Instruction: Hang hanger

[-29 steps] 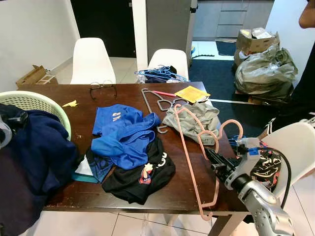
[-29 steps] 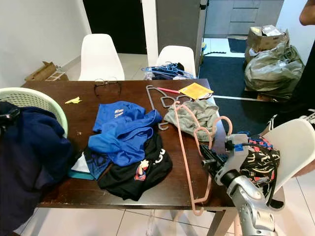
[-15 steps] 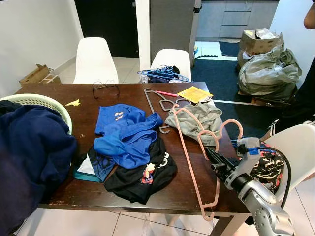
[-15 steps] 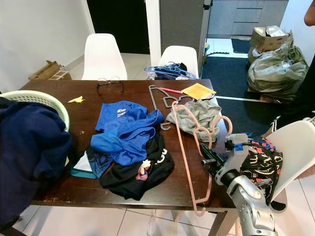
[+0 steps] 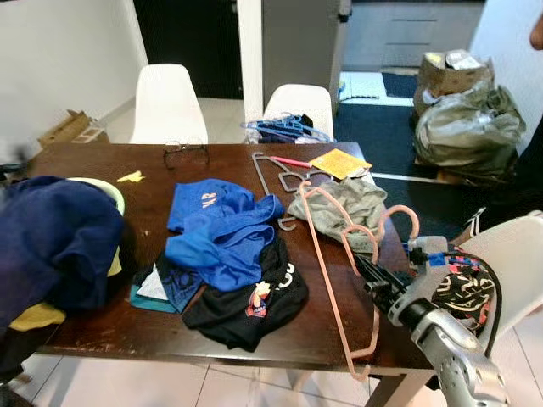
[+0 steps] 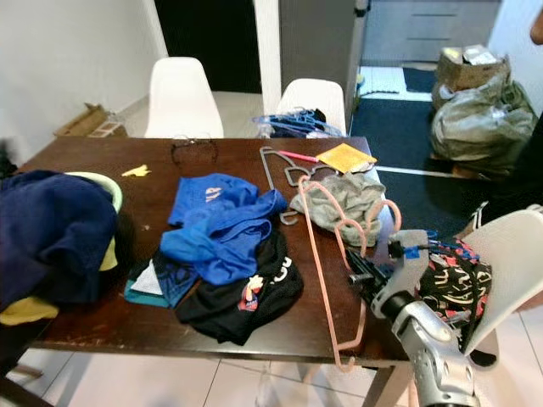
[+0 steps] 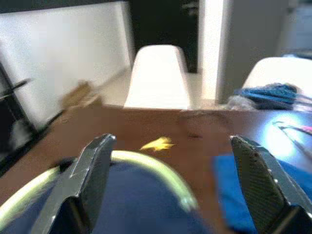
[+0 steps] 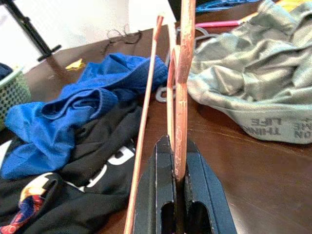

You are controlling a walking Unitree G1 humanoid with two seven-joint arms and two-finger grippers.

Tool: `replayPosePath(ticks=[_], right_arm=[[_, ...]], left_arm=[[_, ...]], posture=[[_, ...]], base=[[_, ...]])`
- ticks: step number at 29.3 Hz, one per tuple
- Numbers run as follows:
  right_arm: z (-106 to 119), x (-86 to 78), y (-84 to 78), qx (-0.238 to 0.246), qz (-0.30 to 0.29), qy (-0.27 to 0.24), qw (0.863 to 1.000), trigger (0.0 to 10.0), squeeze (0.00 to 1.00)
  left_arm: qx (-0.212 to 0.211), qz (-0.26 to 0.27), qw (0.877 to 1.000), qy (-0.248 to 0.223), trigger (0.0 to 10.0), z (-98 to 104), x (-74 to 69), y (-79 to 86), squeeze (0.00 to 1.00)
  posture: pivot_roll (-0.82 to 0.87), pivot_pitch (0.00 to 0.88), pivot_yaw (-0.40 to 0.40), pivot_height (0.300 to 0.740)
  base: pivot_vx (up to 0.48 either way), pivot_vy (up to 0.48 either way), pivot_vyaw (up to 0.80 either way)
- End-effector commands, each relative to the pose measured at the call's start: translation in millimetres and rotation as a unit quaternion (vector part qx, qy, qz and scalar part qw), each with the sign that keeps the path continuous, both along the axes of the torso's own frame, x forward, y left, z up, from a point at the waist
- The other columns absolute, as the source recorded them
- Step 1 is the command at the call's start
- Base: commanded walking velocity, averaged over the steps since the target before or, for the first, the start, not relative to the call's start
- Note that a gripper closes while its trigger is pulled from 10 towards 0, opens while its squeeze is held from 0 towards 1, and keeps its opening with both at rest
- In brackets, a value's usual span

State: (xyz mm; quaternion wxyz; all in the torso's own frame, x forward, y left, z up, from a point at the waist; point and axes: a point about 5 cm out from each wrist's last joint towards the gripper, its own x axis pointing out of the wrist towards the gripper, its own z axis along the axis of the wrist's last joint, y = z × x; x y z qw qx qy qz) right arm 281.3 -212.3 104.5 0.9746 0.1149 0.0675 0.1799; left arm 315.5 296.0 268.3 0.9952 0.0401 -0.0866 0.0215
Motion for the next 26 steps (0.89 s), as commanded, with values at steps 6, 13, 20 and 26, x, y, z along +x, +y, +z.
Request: replayPosePath(ticks=[6, 13, 20, 26], right_arm=[[-10, -2.1, 0.3, 0.007, -0.011, 0.024, 1.000, 10.0, 0.00], [-9, -2.8, 0.5, 0.008, -0.012, 0.019, 1.000, 10.0, 0.00], [-10, -1.9, 1.9, 0.011, -0.012, 0.020, 1.000, 10.0, 0.00], [-10, -2.1, 2.1, 0.011, -0.013, 0.019, 1.000, 10.0, 0.00]], left_arm=[[0.033, -0.117, 0.990, 0.076, 10.0, -49, 10.7, -70.5, 0.00], [0.030, -0.051, 0.983, 0.176, 10.0, -88, 15.3, -70.4, 0.00], [0.063, -0.166, 0.933, 0.313, 10.0, -151, 11.3, -115.0, 0.00], [0.102, -0.199, 0.922, 0.317, 10.0, -160, 14.1, -127.7, 0.00]], posture=[[-0.03, 0.000, 0.040, 0.731], [-0.03, 0.000, 0.047, 0.731], [-0.03, 0.000, 0.048, 0.731], [-0.04, 0.000, 0.053, 0.731]], base=[[0.000, 0.000, -0.80], [0.000, 0.000, 0.00], [0.000, 0.000, 0.00], [0.000, 0.000, 0.00]])
